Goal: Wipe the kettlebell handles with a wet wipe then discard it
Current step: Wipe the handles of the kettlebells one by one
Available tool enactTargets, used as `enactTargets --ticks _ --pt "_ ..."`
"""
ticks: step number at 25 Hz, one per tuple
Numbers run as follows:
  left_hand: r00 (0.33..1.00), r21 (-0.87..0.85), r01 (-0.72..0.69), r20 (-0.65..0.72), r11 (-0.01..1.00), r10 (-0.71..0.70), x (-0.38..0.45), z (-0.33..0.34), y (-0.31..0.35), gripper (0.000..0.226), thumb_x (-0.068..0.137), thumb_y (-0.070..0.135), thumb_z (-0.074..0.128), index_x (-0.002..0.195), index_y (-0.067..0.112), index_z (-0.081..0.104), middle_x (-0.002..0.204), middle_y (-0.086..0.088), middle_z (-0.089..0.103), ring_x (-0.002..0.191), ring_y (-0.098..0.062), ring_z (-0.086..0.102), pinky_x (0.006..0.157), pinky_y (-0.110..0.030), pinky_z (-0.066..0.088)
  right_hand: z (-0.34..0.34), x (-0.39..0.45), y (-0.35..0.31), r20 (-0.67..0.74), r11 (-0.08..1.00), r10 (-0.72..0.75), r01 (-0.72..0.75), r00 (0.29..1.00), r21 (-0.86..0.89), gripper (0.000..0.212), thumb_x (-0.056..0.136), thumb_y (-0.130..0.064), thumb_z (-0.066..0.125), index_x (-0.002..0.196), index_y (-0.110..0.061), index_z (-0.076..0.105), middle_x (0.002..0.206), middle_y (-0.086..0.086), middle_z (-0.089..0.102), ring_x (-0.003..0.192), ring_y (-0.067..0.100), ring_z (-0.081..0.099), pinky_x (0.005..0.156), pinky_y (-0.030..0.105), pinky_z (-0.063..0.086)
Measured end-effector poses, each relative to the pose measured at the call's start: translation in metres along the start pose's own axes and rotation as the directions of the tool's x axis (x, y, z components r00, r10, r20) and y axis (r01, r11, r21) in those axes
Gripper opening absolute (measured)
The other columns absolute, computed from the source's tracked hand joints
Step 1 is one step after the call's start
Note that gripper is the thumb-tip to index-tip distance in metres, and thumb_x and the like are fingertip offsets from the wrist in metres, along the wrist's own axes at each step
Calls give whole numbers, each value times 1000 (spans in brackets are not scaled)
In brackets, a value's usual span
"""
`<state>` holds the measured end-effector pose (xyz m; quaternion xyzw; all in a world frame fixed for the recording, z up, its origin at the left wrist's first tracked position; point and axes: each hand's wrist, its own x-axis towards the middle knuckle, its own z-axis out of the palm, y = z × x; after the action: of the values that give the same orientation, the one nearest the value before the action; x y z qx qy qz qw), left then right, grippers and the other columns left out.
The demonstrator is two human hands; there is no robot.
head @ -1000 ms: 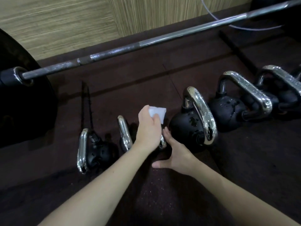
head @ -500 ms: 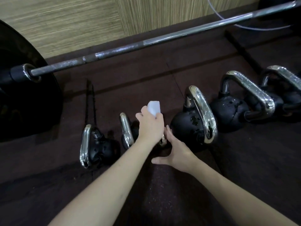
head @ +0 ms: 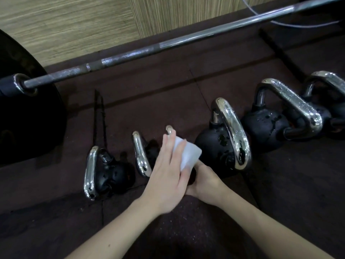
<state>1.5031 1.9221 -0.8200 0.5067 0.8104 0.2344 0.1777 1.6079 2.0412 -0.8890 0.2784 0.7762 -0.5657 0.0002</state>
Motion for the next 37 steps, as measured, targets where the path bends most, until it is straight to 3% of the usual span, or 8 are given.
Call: enactTargets --ticks 3,6,15,19,25,29,33,37 --pt "969 -227 242 15 943 -245 55 -23 11 73 102 65 38 158 19 37 176 2 6 160 -8 -13 128 -33 8 -1 1 -4 19 999 -38 38 999 -13 130 62 -55 95 166 -33 20 171 -15 27 158 5 25 127 28 28" --pt "890 -408 431 47 805 -453 95 -37 0 40 109 40 40 119 11 65 122 -4 65 142 -19 48 103 -32 37 -3 1 -5 54 997 -14 18 998 -70 140 67 -56 93 168 -33 -1 170 -28 -10 155 -7 -1 125 19 10" --pt "986 358 -153 -4 921 166 -28 29 1 60 103 14 40 162 13 32 177 -5 -4 163 -30 -9 130 -49 18 2 3 -1 40 1000 -23 22 999 10 110 83 -23 84 162 -36 8 167 -30 12 160 0 15 131 29 22" --pt "990 91 28 -143 995 -15 14 12 3 49 113 31 36 161 20 33 177 2 -4 162 -18 -16 131 -36 9 2 0 -1 3 997 -16 16 1000 70 109 68 -44 94 159 -30 37 160 -17 46 150 2 40 124 34 39" --pt "854 -292 477 -69 829 -515 111 -23 -8 34 108 26 35 126 21 63 134 -2 60 127 -24 57 92 -29 40 -8 -2 -12 69 996 20 -14 997 -91 141 66 -62 91 167 -34 -2 169 -31 -12 157 -4 0 131 29 13" --pt "962 -216 169 -176 962 -209 43 -4 10 43 114 25 29 156 27 39 174 14 -1 152 -2 23 106 -1 26 -6 -3 -16 56 999 4 -1 998 -54 129 70 -48 95 168 -30 13 171 -22 14 156 -5 15 126 20 22" --pt "998 -67 -6 -66 998 2 -14 17 17 55 113 17 32 165 30 23 170 22 -26 157 -5 -26 125 -21 -1 -7 -2 -14 14 982 102 -98 995 -161 62 87 -10 79 144 -11 54 120 -2 68 113 14 67 102 28 54" --pt "981 -130 119 -137 984 -137 33 -1 6 50 112 36 34 161 26 36 175 13 -13 161 -7 -15 121 -14 5 -6 -4 -19 49 998 64 -64 997 -3 107 72 -36 94 160 -29 34 153 -23 48 140 -3 47 117 25 41"
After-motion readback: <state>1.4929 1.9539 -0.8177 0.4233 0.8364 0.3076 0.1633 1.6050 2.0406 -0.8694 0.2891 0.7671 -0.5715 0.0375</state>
